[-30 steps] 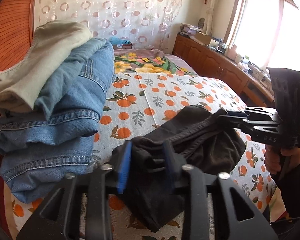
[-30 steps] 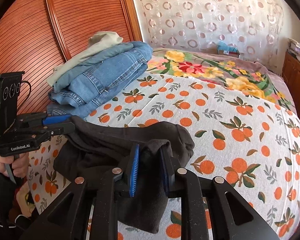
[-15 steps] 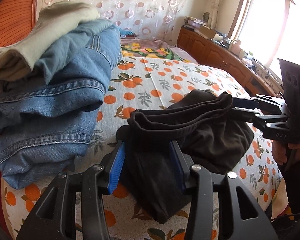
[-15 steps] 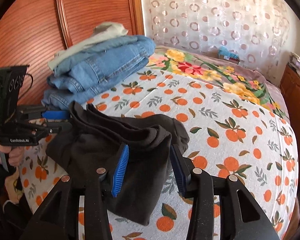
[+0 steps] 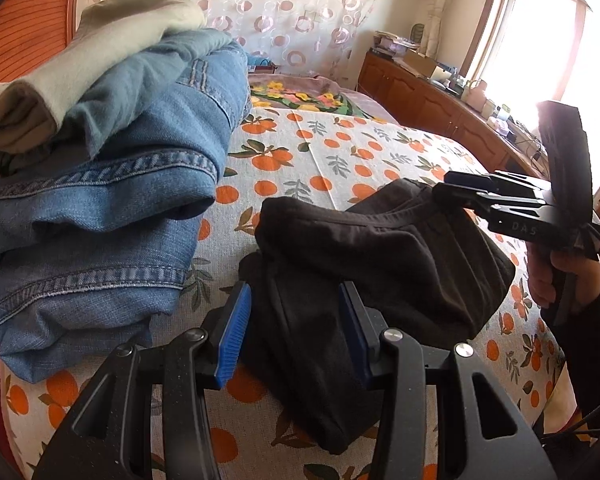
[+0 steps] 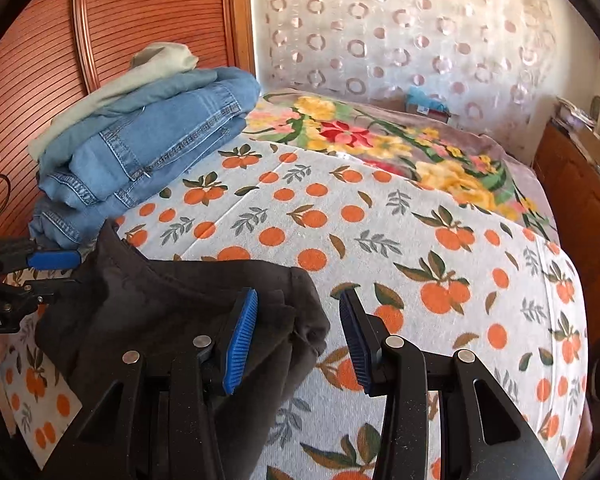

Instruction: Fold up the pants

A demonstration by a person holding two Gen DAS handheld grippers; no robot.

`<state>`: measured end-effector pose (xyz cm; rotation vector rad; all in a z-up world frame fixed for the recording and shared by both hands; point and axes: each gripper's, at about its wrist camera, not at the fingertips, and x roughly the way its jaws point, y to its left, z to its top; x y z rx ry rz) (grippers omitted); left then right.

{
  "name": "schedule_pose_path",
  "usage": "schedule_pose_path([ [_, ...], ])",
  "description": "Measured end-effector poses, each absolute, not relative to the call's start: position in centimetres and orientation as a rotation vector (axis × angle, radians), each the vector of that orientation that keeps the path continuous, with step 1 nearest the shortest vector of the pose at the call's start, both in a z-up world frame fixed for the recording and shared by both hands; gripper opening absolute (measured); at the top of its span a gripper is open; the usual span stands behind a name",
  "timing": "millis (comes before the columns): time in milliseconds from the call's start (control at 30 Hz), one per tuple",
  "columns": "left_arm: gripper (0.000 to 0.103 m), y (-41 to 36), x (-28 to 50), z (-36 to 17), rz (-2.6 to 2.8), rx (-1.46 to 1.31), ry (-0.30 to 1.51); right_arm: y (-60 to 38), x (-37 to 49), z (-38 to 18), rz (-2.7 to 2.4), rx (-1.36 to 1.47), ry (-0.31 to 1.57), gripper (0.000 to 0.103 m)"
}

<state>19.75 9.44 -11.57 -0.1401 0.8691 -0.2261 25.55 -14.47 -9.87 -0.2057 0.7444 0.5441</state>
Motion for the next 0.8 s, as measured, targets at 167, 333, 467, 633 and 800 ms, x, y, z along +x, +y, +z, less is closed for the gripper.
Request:
schedule_pose_path([
  [167,0.046,9.5,19.2,-11.6,-0.228,-0.154,0.863,-16.0,23.8,-9.5,0.549,-0.175,0.745,0.044],
  [333,0.046,9.6,17.9,-12.0,-0.231,-0.170,0.869,-17.8,21.1,-9.2,0.564,-0.130,0.769,0.044],
  [467,0.046,9.5,16.9,-12.1,-0.231,-0.173,0.873,-18.8,19.0,-9.1,0.578,-0.118,0.786,0.044],
  [633,0.046,9.5,15.8,-12.1,-0.235,-0.173,0.875,-19.6,16.6,-8.9,0.600,-0.104,0.795,0.044],
  [800,0.046,9.2,15.0,-12.3,-0.238,-0.170,0.877,-19.5,15.9,-9.6,0.629,-0.094,0.818,0.044],
])
